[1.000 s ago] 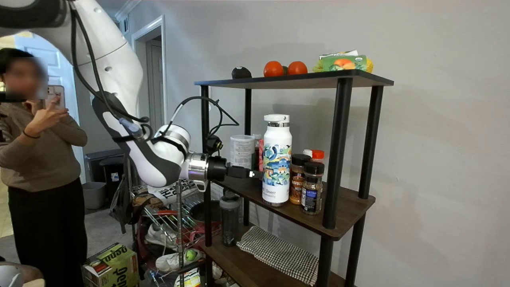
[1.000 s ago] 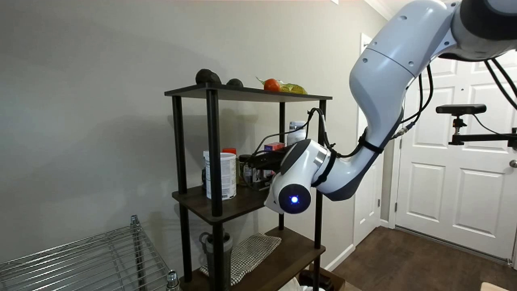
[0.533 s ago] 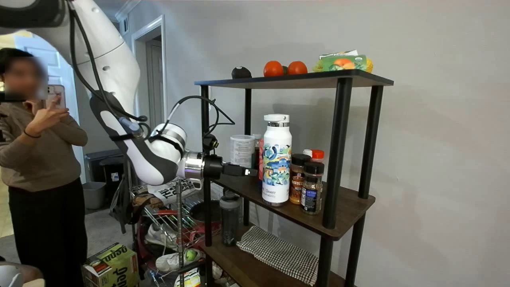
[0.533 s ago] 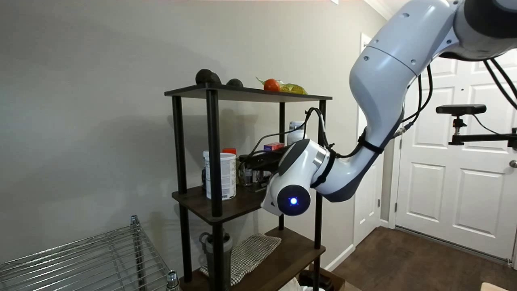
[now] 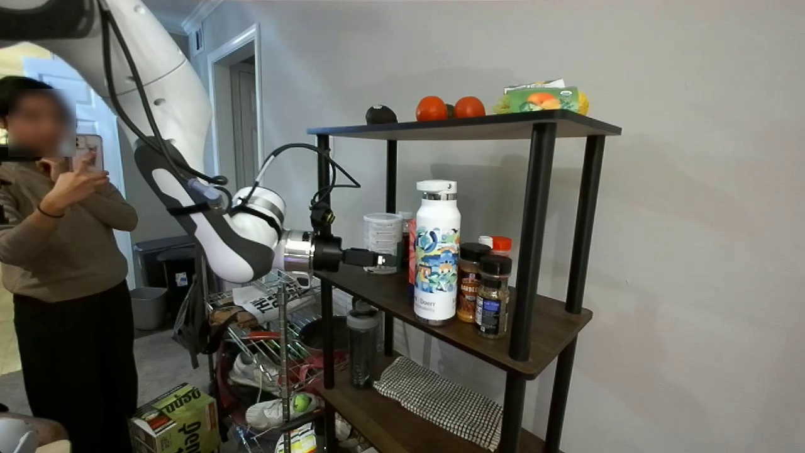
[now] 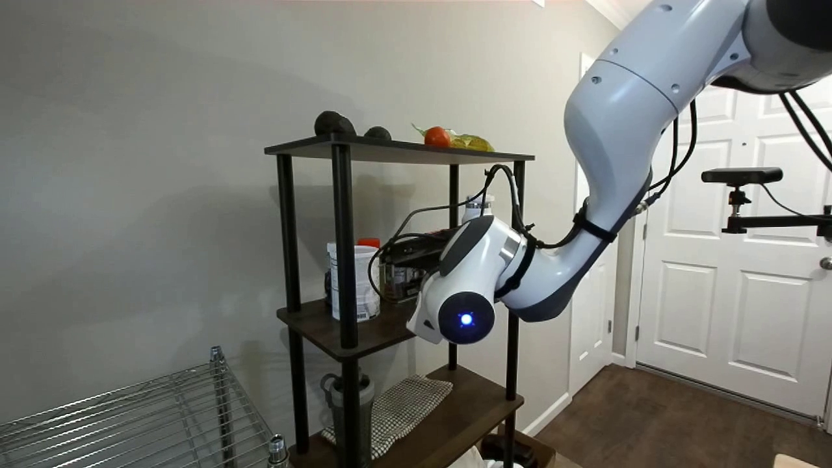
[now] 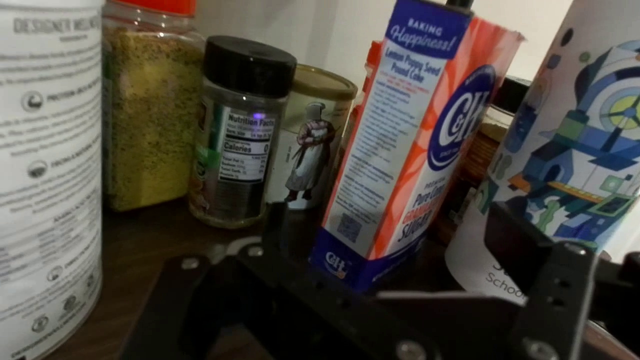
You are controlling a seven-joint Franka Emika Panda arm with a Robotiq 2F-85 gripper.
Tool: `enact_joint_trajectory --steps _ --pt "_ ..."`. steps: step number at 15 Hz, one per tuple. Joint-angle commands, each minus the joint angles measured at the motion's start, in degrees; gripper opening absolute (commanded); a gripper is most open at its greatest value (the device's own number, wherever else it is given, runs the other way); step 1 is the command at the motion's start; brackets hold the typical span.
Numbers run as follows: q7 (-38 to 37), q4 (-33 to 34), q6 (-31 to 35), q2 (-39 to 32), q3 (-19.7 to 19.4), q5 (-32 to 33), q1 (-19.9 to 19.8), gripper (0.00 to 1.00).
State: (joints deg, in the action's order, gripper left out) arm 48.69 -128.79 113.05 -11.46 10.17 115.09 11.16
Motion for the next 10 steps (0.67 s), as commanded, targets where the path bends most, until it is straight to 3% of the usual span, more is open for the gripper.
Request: enact_joint_trajectory --steps 1,10 --pt "-0.59 1.21 -0.19 0.74 0.19 -1.39 0.16 1.0" --pt "0.47 6.38 0.09 -1.45 -0.55 -4.6 -0.36 1.0"
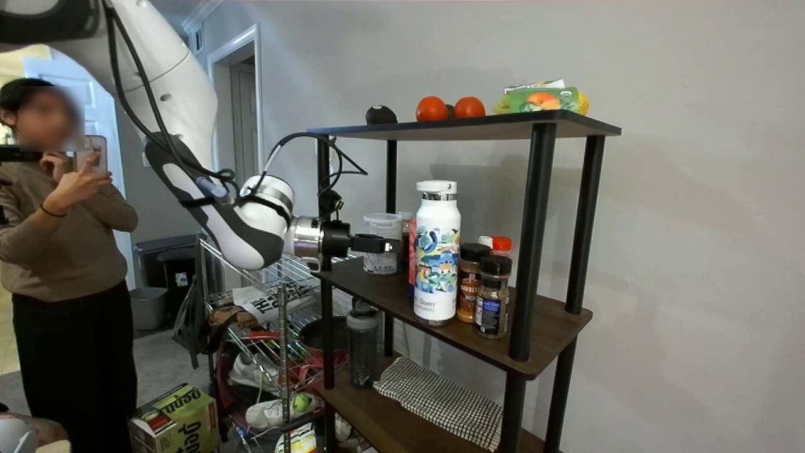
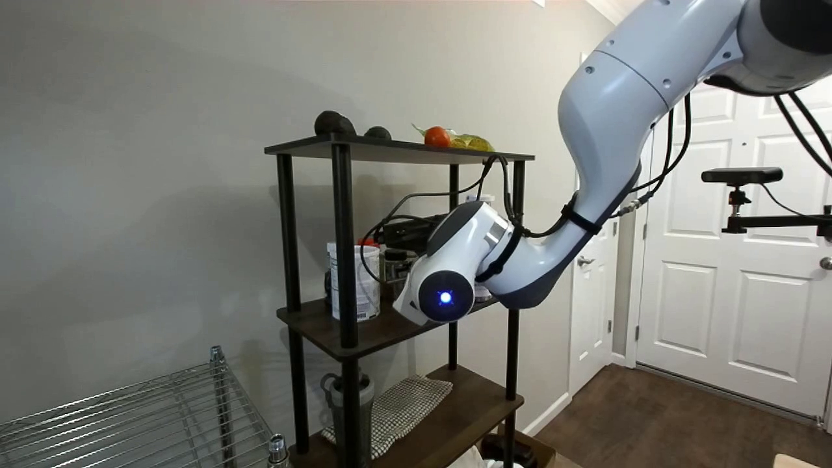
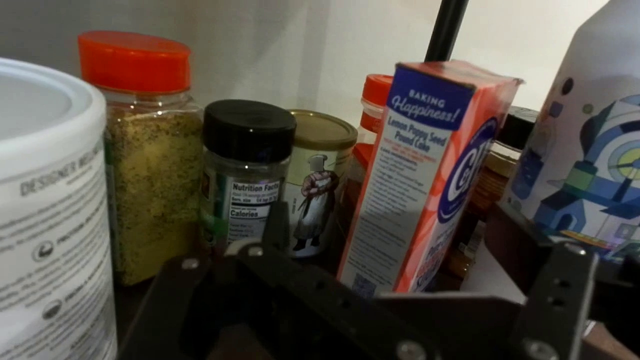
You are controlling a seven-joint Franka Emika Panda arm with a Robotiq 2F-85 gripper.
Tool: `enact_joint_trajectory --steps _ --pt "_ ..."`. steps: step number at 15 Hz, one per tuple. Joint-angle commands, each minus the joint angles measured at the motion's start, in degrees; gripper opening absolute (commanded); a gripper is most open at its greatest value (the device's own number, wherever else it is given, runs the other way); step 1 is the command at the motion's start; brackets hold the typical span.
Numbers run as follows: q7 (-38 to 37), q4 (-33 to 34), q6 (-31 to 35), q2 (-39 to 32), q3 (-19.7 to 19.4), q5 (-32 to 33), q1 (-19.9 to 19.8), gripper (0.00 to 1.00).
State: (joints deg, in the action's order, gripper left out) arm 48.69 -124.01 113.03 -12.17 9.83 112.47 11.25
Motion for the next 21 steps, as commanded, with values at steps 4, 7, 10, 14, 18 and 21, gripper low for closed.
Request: enact_joint_trajectory --steps 4,7,10,14,18,21 --pt "0.83 3.01 0.39 -1.67 -0.91 -2.7 -0.86 1.0" --pt "0.93 3.59 0.5 -2.45 -1.41 -3.09 -1.34 1.0" --pt "0.83 3.79 0.6 -2.85 -1.96 -3.78 -1.6 1.0" --pt "0.68 3.79 0.68 -3.27 -2.14 -3.92 -1.8 1.0" --pt "0.36 4.01 1.12 -3.55 -2.14 -3.38 -1.8 1.0" --pt "0.72 4.61 1.11 -3.92 -2.13 -3.43 -1.76 1.0"
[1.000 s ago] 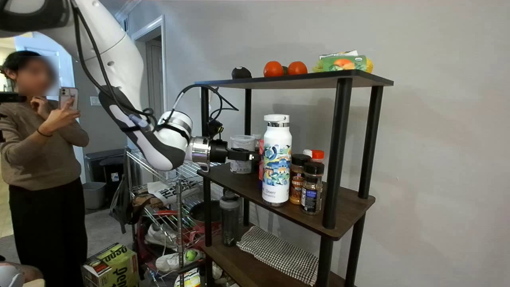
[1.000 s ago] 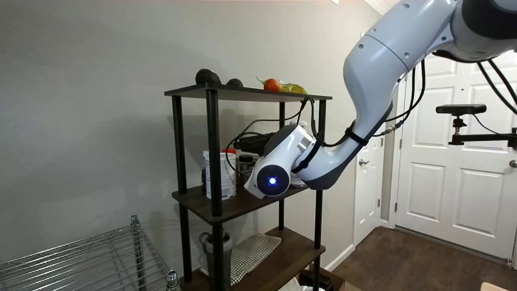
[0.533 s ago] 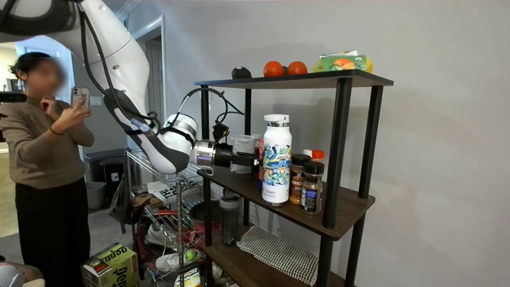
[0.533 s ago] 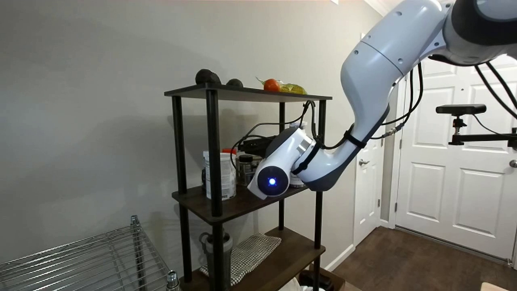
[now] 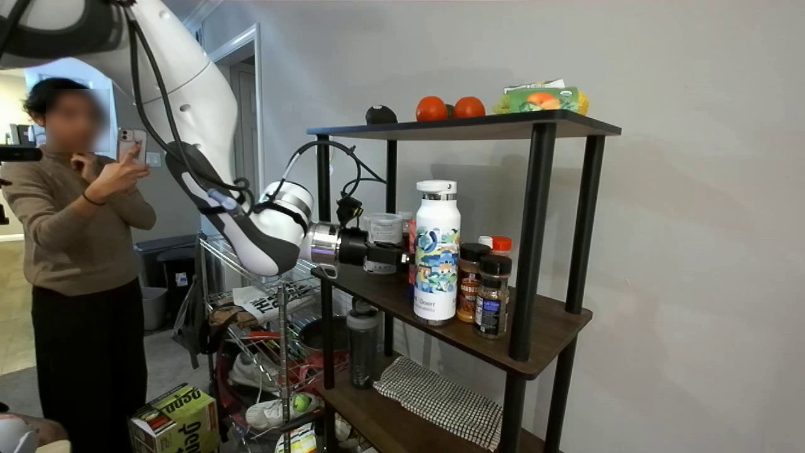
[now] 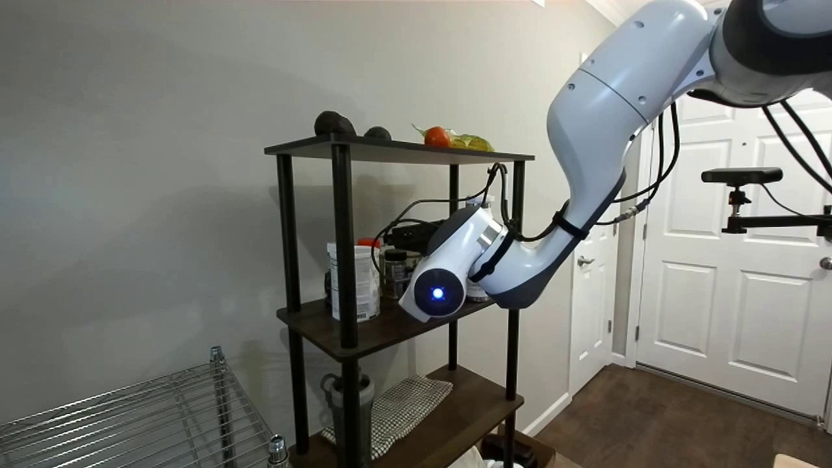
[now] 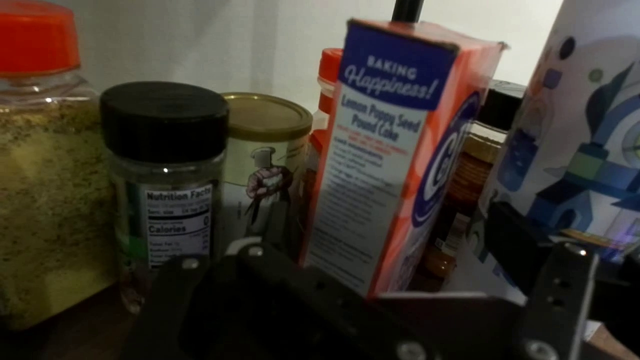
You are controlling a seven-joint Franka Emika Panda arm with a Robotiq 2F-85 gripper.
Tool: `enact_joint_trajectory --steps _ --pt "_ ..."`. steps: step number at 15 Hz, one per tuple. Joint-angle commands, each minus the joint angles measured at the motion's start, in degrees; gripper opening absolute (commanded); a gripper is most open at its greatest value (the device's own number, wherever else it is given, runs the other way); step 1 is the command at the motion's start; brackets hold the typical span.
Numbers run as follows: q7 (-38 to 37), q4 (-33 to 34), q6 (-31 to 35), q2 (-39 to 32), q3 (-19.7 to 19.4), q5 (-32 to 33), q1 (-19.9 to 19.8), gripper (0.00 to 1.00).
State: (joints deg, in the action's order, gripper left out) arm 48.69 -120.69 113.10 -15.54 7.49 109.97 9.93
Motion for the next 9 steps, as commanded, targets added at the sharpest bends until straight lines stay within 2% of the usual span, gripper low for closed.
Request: enact_joint_trajectory --steps 1,8,9 --pt "0.84 1.56 1.13 -0.7 0.16 -0.95 -0.51 1.0" --pt "1.41 4.06 1.55 -2.27 -0.26 -0.8 -0.78 1.0" --pt "1.32 4.32 1.55 -2.43 -0.36 -0.49 -0.77 0.75"
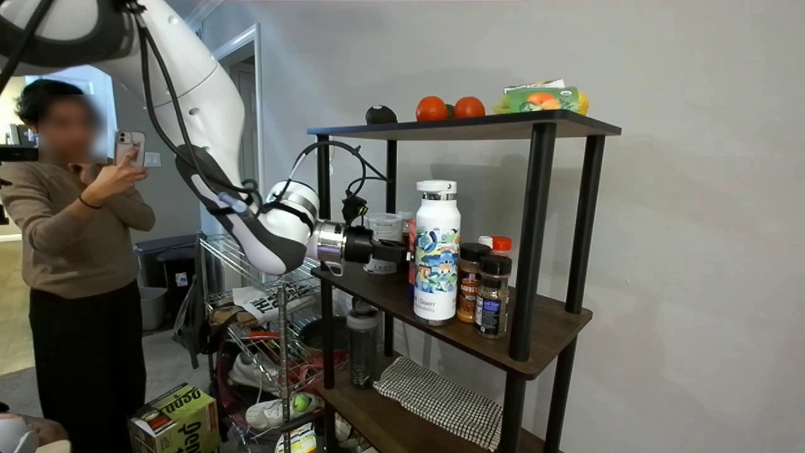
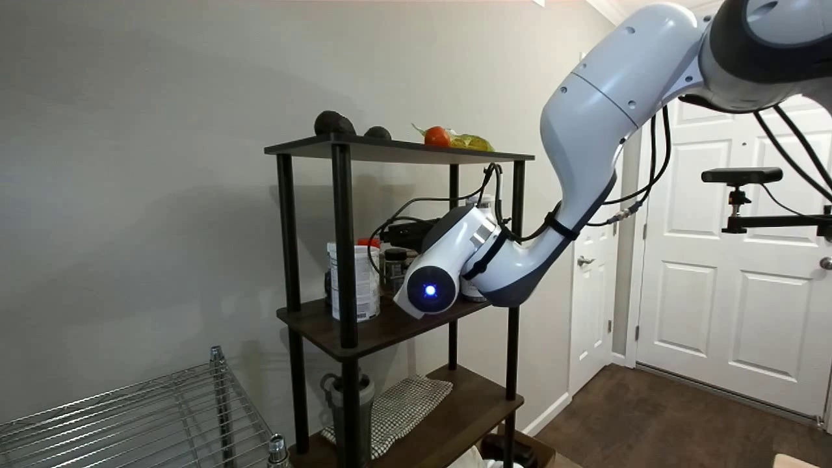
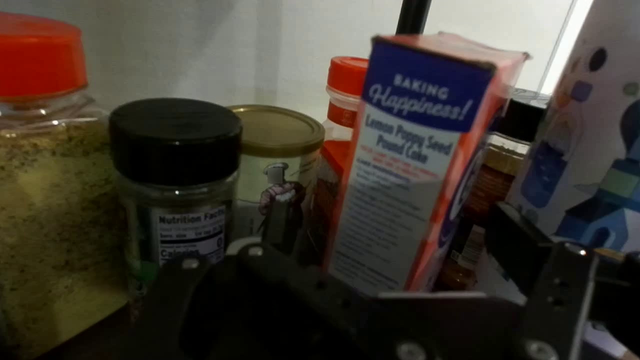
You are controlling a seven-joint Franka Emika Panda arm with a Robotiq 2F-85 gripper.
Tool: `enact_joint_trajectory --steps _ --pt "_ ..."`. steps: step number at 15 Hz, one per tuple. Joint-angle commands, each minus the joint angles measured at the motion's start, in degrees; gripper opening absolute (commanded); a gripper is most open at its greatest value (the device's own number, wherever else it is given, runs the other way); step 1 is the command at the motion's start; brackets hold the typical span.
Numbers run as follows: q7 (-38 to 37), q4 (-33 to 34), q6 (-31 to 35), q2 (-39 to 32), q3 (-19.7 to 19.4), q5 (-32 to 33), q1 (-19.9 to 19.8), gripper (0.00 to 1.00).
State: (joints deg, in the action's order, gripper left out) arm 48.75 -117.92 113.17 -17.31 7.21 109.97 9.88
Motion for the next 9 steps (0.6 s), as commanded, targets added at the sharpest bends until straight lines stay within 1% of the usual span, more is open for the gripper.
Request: enact_joint_trajectory --steps 1,4,9 --pt "1.24 1.72 1.53 -0.78 -0.19 -0.38 -0.75 0.74" --pt "1.05 1.5 1.24 -0.88 -0.41 -0.51 -0.74 0.53" --pt "0.78 0.87 1.13 -0.56 -0.57 -0.58 -0.75 0.23"
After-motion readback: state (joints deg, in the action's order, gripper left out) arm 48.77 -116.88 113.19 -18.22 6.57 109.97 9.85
